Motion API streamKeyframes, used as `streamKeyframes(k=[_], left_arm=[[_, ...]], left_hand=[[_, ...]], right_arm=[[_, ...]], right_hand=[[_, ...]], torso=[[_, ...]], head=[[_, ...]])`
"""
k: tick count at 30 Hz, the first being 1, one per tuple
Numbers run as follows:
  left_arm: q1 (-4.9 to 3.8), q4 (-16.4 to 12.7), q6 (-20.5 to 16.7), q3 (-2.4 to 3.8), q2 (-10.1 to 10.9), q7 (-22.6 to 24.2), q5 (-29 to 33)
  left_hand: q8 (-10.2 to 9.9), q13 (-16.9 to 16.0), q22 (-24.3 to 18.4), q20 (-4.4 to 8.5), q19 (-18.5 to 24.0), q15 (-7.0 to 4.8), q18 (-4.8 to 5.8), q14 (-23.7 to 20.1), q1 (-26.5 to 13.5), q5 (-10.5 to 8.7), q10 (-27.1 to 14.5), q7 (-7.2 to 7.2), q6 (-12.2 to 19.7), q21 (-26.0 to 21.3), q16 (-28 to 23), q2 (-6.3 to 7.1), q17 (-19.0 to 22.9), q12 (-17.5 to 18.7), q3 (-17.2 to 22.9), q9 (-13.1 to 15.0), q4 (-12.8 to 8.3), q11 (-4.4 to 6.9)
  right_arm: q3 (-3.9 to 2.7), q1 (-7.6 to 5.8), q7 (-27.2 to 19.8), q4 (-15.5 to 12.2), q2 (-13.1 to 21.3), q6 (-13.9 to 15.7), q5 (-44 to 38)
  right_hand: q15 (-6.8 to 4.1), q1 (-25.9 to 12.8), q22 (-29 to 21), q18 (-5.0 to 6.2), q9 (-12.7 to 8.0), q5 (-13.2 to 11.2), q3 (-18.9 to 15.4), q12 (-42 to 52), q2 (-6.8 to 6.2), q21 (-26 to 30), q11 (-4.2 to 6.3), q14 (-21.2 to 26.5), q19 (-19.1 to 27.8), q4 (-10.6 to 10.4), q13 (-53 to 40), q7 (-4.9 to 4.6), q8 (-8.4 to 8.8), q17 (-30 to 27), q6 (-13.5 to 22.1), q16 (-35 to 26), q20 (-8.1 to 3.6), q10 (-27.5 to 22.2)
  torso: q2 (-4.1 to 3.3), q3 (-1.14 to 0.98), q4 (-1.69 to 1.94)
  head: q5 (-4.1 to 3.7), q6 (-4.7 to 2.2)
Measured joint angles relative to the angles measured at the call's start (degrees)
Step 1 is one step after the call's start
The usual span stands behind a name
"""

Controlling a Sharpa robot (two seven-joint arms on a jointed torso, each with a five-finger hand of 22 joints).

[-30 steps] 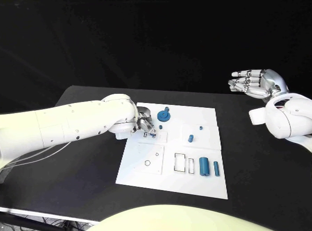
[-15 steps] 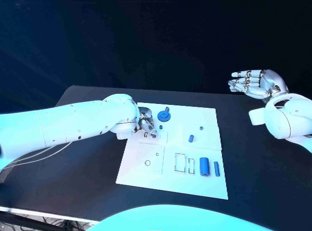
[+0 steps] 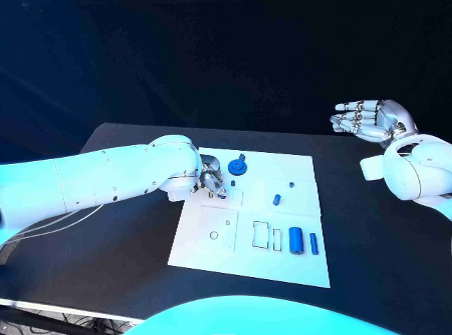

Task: Assemble the parts on the task board

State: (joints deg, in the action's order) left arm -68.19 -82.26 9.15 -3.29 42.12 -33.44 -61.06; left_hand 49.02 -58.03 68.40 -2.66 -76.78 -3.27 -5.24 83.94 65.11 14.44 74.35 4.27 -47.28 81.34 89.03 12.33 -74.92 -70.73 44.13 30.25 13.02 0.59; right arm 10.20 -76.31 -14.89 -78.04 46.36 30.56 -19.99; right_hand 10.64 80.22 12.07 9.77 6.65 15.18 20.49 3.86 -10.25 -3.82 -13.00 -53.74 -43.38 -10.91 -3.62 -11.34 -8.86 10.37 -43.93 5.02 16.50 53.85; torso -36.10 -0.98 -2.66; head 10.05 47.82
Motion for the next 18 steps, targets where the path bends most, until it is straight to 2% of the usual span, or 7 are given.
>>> streamKeyframes(k=[18], left_arm=[[0.00, 0.37, 0.34, 0.00, -0.36, -0.17, -0.13]], left_hand=[[-0.05, -0.05, -0.01, 0.00, 0.01, 0.00, 0.00, 0.00, -0.01, 0.29, 0.01, 0.11, -0.28, -0.01, 0.19, 0.01, 0.01, 0.00, 0.00, -0.01, 0.00, 0.01]], right_arm=[[0.00, 0.04, 0.27, -0.16, 0.00, -0.07, -0.03]], right_hand=[[0.00, -0.01, -0.11, 0.00, -0.04, 0.00, 0.00, 0.00, 0.01, 0.00, 0.00, 0.00, 0.00, 0.00, 0.00, 0.00, 0.00, -0.06, 0.00, -0.23, 0.00, 0.00]], torso=[[-0.01, -0.04, -0.03]], head=[[0.02, -0.05]])
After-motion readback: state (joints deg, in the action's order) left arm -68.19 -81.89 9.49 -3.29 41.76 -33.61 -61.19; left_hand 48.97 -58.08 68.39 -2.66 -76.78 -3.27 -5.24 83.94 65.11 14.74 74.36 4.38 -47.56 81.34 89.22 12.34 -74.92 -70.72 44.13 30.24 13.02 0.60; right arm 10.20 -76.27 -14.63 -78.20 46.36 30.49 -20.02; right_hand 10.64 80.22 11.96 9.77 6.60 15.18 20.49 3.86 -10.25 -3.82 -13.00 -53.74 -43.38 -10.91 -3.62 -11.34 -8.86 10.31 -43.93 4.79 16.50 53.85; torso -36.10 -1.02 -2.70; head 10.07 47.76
